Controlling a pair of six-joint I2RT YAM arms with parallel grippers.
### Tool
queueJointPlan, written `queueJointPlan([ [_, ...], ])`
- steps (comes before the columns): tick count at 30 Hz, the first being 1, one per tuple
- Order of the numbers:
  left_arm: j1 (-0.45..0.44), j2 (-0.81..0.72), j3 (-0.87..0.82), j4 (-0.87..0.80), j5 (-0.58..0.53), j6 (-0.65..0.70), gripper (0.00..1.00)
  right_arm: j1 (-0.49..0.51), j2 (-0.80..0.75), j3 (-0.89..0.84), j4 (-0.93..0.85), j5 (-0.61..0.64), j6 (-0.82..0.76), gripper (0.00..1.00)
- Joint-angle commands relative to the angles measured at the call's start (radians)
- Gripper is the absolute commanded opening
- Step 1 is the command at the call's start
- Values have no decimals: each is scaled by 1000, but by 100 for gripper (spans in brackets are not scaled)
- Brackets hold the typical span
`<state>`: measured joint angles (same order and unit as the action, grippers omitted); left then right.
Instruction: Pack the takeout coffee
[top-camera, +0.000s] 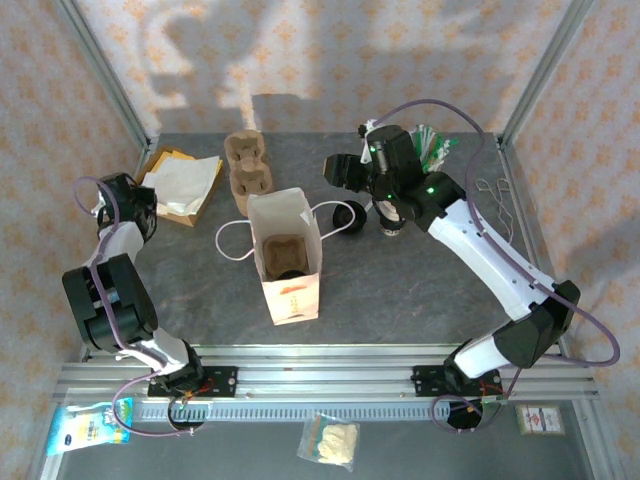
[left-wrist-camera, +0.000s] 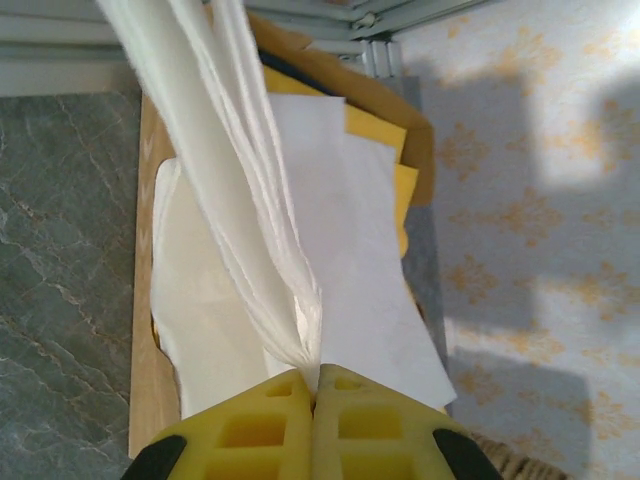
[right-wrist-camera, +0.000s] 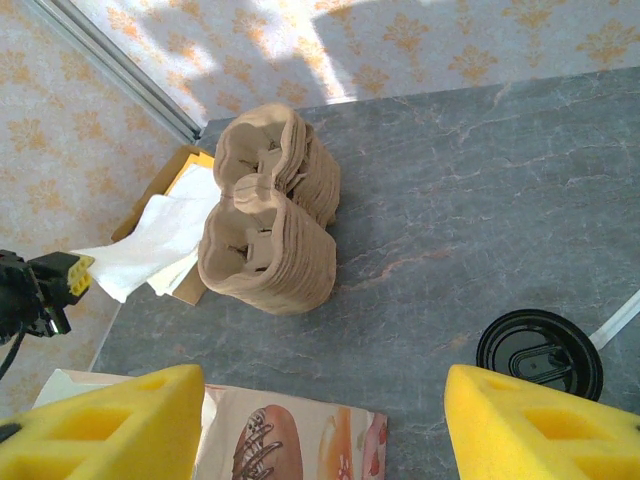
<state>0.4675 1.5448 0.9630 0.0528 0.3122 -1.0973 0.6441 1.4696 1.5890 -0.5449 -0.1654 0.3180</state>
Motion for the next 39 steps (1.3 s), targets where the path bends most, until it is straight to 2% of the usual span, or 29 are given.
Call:
queueJointPlan([
  [1, 10, -45, -19, -58, -43, 19, 0, -4, -51, 22, -4, 9, 13, 64],
  [10, 11, -127, -80, -111, -78, 26, 0, -5, -62, 28, -10, 15, 21, 64],
  [17, 8, -224, -150, -36, -119, -52, 0, -5, -43, 66, -32, 13, 20, 65],
  [24, -10, -316, -50, -46, -151, -75, 0, -4, -19, 177, -91, -20, 41, 65],
  [29, -36, -331, 36, -47, -130, -85, 0, -4, 10, 273, -128, -26, 30, 65],
  [39, -110, -327, 213, -7, -1, -68, 0, -5, 80, 424, -116, -88, -96, 67],
])
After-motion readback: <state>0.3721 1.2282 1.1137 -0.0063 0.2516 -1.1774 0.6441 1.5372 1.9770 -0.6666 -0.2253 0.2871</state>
